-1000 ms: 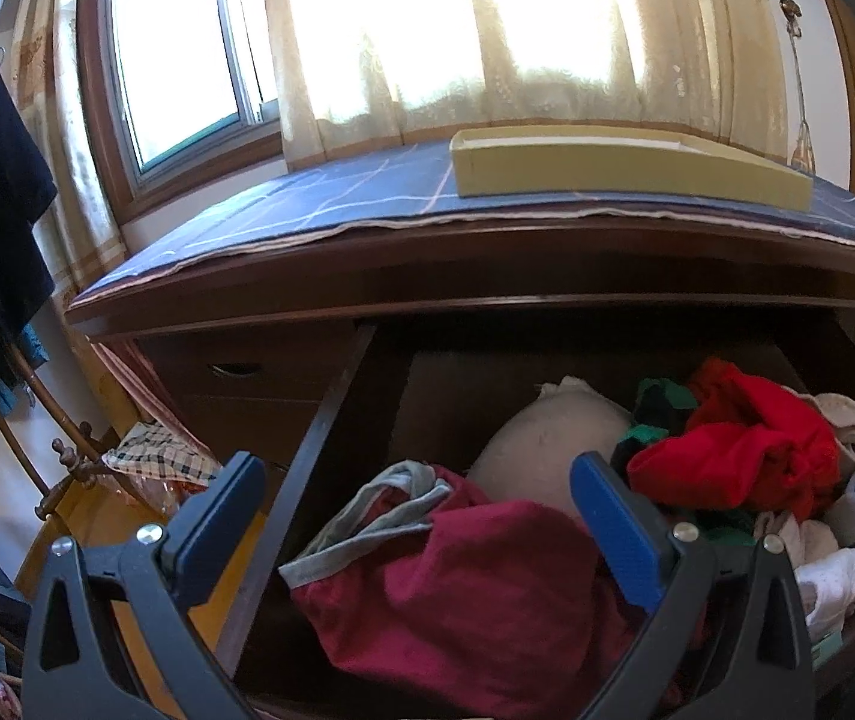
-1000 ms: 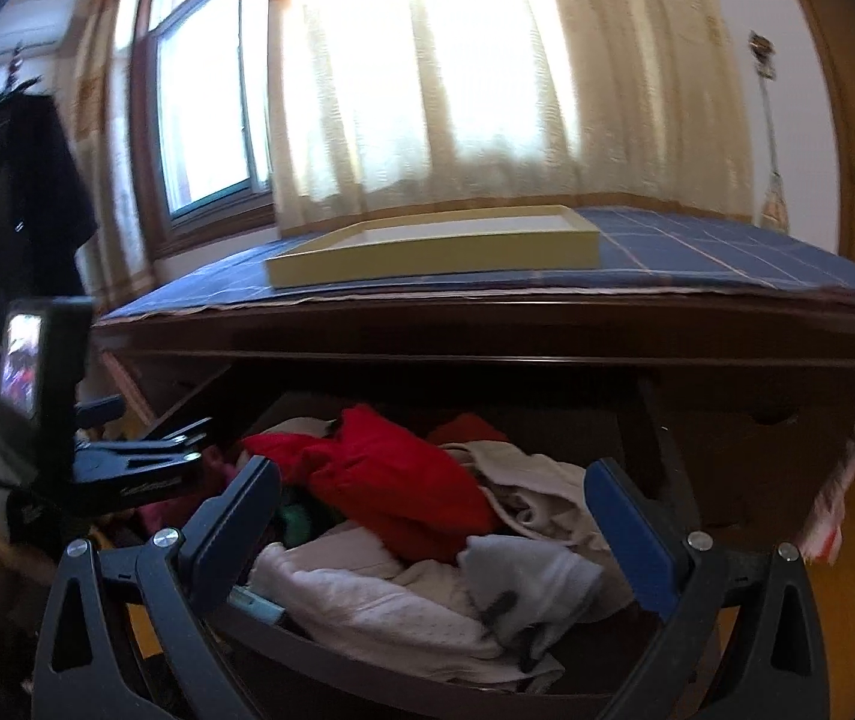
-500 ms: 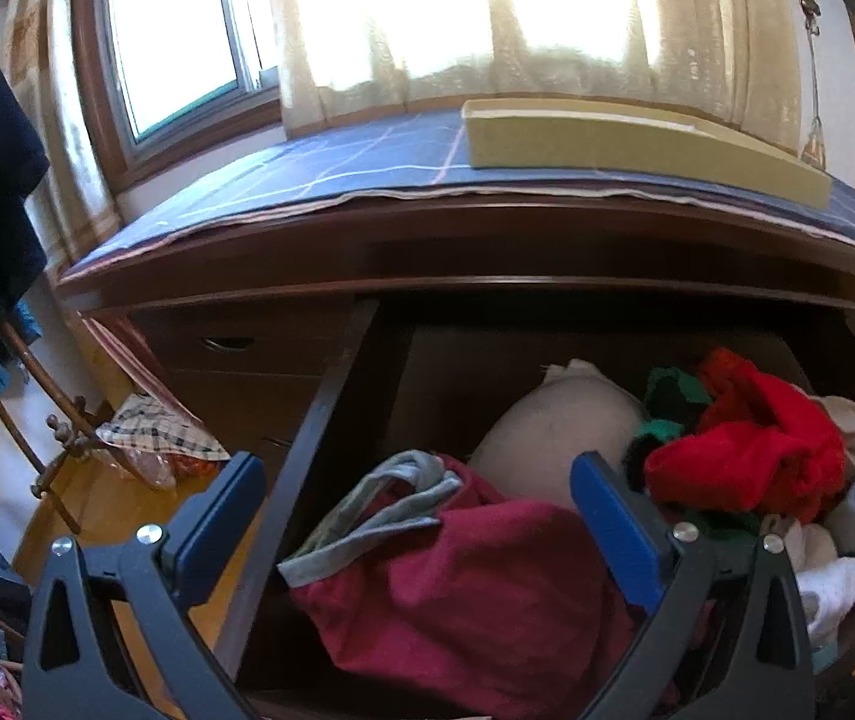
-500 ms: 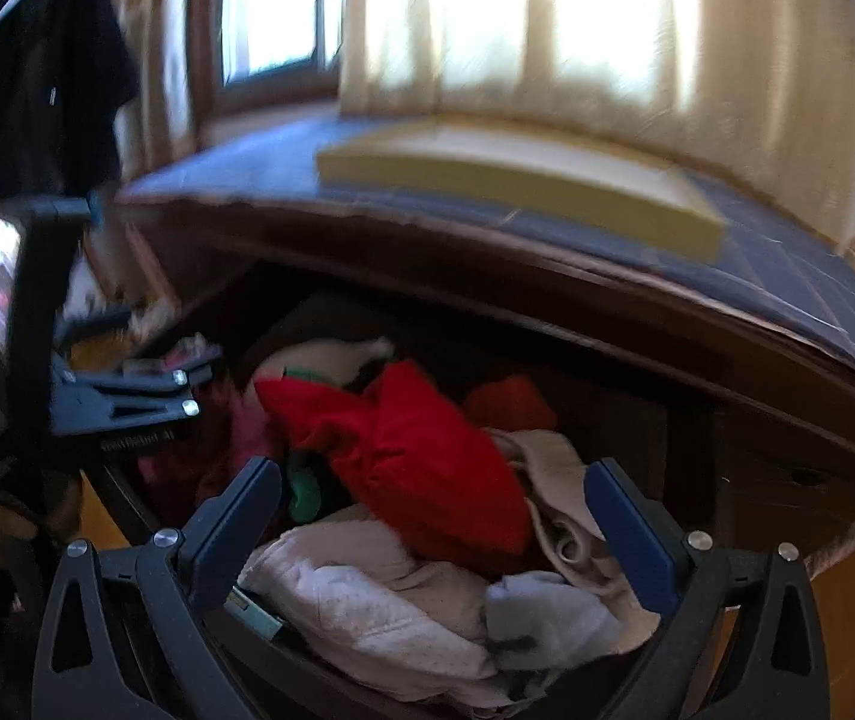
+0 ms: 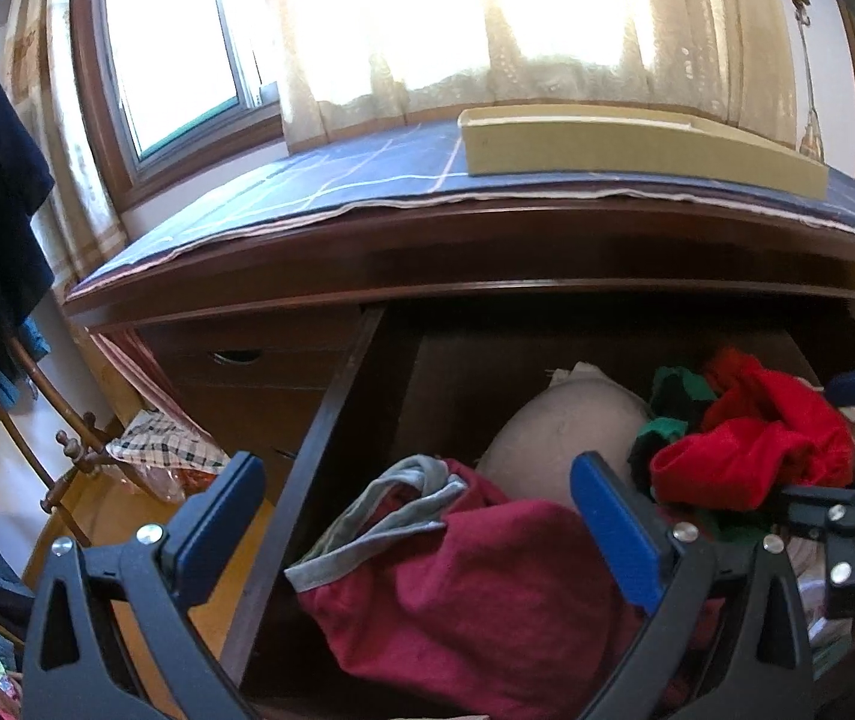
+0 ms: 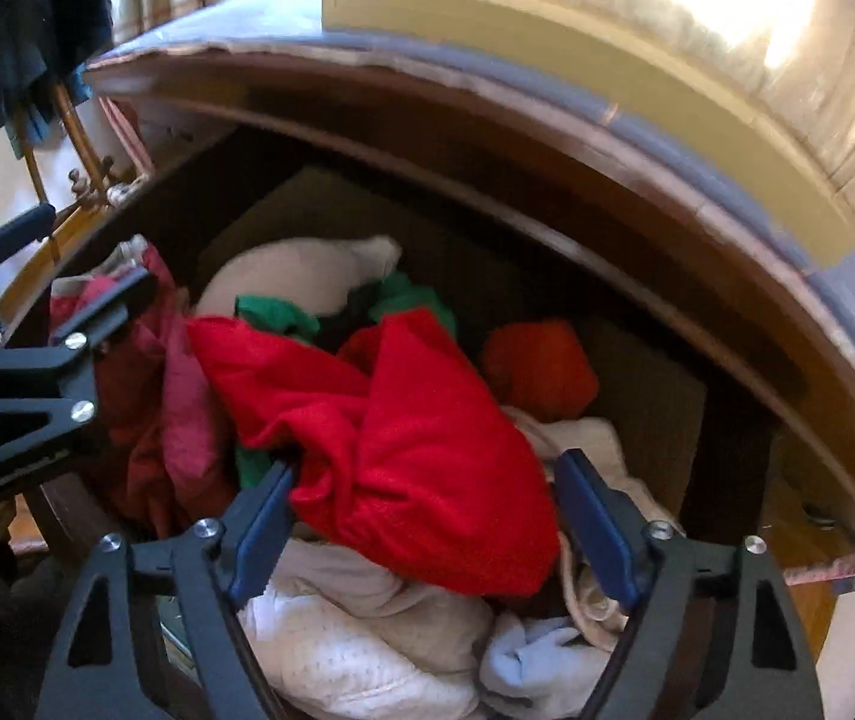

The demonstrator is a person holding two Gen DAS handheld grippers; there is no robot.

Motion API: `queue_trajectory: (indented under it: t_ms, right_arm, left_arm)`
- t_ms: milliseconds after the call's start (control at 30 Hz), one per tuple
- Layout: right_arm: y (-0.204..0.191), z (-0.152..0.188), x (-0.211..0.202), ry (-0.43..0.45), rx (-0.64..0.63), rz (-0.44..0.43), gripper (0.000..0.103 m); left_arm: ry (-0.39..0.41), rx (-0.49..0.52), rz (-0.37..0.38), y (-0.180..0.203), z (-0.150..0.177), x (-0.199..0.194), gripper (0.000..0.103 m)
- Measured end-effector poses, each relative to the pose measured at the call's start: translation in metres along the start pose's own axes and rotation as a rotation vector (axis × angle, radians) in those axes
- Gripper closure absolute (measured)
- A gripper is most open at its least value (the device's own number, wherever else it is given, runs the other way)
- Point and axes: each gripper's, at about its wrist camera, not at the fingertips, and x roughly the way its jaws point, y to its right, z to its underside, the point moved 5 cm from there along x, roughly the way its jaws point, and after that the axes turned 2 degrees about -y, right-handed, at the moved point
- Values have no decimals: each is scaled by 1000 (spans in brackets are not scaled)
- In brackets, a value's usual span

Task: Take underwear out of drawer
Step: 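Reach the right gripper into the drawer toward the red underwear, then close the right gripper on the red underwear and lift it, then carry the red underwear over the beige tray and open the right gripper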

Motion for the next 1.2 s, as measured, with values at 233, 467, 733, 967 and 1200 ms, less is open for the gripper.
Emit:
queue_trajectory:
  t_ms: [233,467,733,967,1200]
  right_arm:
    - [6,7,8,-44,61,-95,59]
    - [26,16,-31,53,217,-216,67]
    - [54,6,-95,179,347,-356,67]
    - [61,-24,-144,304,390,-445,67]
    - [84,-40,-179,395,456,-492,67]
  left_arm:
    - [-1,3,-1,1,1,0,0]
    - [10,33,-16,5,2,0,0]
    - [3,27,-15,6,3,-1,0]
    - [11,31,-18,5,4,-1,0]
    - [16,34,-17,6,4,-1,0]
